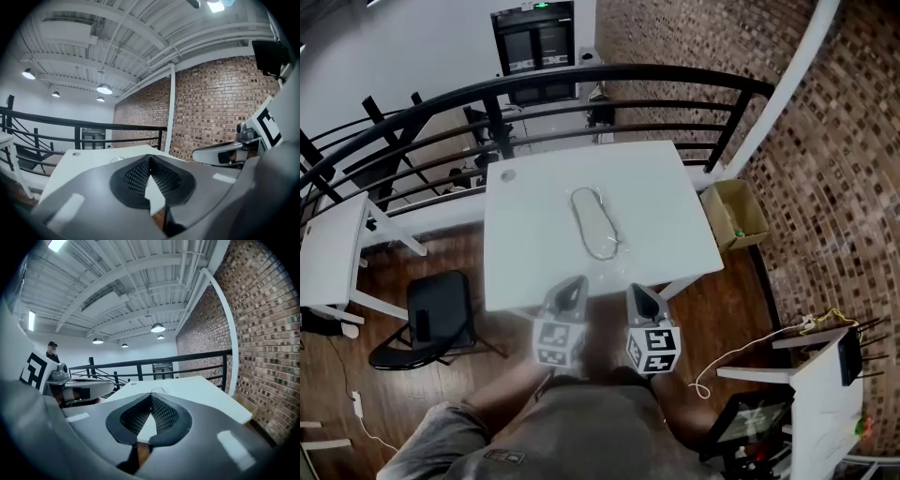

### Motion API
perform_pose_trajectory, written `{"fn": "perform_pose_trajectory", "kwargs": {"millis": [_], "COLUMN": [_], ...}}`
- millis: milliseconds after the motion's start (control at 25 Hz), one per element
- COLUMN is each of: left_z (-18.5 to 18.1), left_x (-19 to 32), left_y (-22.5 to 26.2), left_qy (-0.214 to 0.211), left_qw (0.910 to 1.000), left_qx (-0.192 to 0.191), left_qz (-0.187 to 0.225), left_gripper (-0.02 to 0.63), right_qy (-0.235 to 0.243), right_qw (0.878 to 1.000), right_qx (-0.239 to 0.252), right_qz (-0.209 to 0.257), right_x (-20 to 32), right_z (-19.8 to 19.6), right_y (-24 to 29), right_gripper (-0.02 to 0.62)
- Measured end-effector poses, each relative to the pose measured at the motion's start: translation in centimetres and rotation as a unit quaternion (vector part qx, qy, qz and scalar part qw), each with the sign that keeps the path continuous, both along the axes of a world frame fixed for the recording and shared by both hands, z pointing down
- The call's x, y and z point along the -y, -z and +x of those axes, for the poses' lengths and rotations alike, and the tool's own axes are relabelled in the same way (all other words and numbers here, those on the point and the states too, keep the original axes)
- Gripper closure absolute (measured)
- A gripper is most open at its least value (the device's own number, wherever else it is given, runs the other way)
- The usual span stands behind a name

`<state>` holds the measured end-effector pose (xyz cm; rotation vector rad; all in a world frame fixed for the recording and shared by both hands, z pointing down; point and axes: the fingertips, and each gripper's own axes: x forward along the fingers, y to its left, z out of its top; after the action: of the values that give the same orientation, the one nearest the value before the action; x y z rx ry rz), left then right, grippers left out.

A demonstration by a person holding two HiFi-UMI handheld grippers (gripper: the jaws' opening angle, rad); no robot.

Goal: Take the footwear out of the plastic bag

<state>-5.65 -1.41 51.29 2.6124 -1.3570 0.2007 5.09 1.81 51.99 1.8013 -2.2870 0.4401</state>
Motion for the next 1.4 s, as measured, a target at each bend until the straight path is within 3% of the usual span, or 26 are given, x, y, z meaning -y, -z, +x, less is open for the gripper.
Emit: {"fn": "perform_pose_trajectory", "kwargs": {"millis": [320,680,840,960,1040,1240,1400], "left_z": [2.2,5.0,5.0,5.8,6.3,6.4,6.2], "left_x": [4.1,6.7,6.3,6.3,6.6,6.4,7.1], "left_y": [-3.9,-9.7,-13.6,-15.4,-16.1,-18.0,-18.7], "left_qy": [0.0,-0.019,-0.05,-0.093,-0.114,-0.134,-0.124], "left_qw": [0.9988,0.9893,0.9801,0.9664,0.9561,0.9436,0.9369], "left_qx": [0.037,0.131,0.175,0.226,0.255,0.287,0.312], "left_qz": [-0.032,-0.061,-0.079,-0.08,-0.087,-0.097,-0.099], "left_gripper": [0.612,0.612,0.609,0.486,0.46,0.453,0.474], "right_qy": [0.007,0.068,0.066,0.053,0.049,0.044,0.049], "right_qw": [0.999,0.994,0.991,0.989,0.989,0.987,0.985], "right_qx": [0.007,0.017,0.015,0.016,0.017,0.02,0.026], "right_qz": [-0.034,-0.084,-0.111,-0.133,-0.139,-0.153,-0.165], "right_x": [4.3,8.0,7.6,8.2,8.9,8.7,8.8], "right_z": [2.4,3.2,2.9,3.0,3.1,2.9,2.6], "right_y": [-3.3,-8.5,-10.8,-11.5,-11.8,-13.0,-13.5], "right_gripper": [0.58,0.58,0.58,0.58,0.58,0.58,0.58]}}
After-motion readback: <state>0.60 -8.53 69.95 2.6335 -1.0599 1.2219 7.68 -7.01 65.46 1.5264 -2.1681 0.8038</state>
